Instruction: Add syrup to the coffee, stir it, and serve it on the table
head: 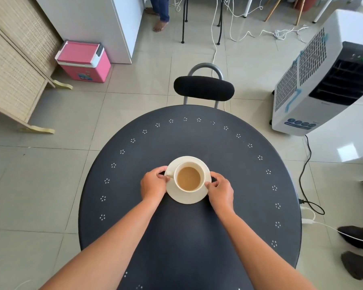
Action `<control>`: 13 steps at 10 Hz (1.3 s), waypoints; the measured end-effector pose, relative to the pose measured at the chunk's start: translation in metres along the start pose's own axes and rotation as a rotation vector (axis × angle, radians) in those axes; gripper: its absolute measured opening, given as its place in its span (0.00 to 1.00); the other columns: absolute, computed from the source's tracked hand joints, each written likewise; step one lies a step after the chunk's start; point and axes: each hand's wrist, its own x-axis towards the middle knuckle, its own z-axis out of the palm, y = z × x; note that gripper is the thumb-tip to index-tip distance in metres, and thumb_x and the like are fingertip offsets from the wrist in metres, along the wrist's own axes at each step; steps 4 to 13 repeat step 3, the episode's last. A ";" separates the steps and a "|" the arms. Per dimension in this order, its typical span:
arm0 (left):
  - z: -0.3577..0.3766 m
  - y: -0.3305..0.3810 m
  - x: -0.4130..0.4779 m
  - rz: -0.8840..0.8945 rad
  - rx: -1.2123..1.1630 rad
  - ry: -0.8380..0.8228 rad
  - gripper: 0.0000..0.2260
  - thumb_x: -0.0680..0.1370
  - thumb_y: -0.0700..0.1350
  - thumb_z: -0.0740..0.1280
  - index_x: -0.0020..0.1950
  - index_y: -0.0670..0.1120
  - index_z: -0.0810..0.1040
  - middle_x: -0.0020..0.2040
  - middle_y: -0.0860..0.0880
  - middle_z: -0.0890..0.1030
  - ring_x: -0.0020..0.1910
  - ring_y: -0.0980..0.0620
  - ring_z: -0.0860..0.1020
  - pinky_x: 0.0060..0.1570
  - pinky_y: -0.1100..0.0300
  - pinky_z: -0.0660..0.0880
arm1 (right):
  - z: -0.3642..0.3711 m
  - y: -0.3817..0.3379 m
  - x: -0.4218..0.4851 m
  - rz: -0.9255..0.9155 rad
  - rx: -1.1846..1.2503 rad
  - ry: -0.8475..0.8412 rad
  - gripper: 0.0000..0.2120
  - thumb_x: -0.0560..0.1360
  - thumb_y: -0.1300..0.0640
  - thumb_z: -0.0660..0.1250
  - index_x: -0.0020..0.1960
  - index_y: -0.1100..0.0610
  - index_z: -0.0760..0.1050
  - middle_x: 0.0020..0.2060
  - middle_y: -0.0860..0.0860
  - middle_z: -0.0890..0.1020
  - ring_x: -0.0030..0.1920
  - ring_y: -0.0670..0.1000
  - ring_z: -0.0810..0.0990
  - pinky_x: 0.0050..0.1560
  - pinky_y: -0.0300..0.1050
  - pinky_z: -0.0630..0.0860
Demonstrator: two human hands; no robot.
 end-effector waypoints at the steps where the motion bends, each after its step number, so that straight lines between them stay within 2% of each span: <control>1: -0.001 -0.001 0.000 0.011 0.006 -0.012 0.19 0.74 0.38 0.64 0.41 0.64 0.82 0.38 0.54 0.86 0.44 0.48 0.84 0.49 0.45 0.83 | -0.003 -0.001 0.000 -0.006 -0.006 -0.015 0.14 0.76 0.60 0.65 0.58 0.47 0.76 0.38 0.51 0.81 0.43 0.48 0.79 0.45 0.48 0.76; 2: -0.001 -0.005 0.001 0.029 0.014 -0.032 0.17 0.75 0.38 0.64 0.51 0.60 0.84 0.42 0.50 0.86 0.47 0.47 0.84 0.52 0.45 0.82 | -0.005 -0.001 0.000 -0.026 -0.034 -0.045 0.14 0.76 0.59 0.64 0.60 0.48 0.75 0.43 0.53 0.80 0.44 0.50 0.79 0.48 0.48 0.76; 3: 0.000 -0.009 0.001 0.058 0.014 -0.038 0.17 0.77 0.40 0.65 0.63 0.54 0.81 0.45 0.49 0.84 0.52 0.46 0.82 0.57 0.43 0.80 | -0.008 0.000 0.002 -0.042 -0.107 -0.077 0.14 0.77 0.56 0.63 0.62 0.47 0.72 0.48 0.54 0.80 0.47 0.51 0.79 0.50 0.49 0.76; 13: 0.000 -0.009 0.001 0.058 0.014 -0.038 0.17 0.77 0.40 0.65 0.63 0.54 0.81 0.45 0.49 0.84 0.52 0.46 0.82 0.57 0.43 0.80 | -0.008 0.000 0.002 -0.042 -0.107 -0.077 0.14 0.77 0.56 0.63 0.62 0.47 0.72 0.48 0.54 0.80 0.47 0.51 0.79 0.50 0.49 0.76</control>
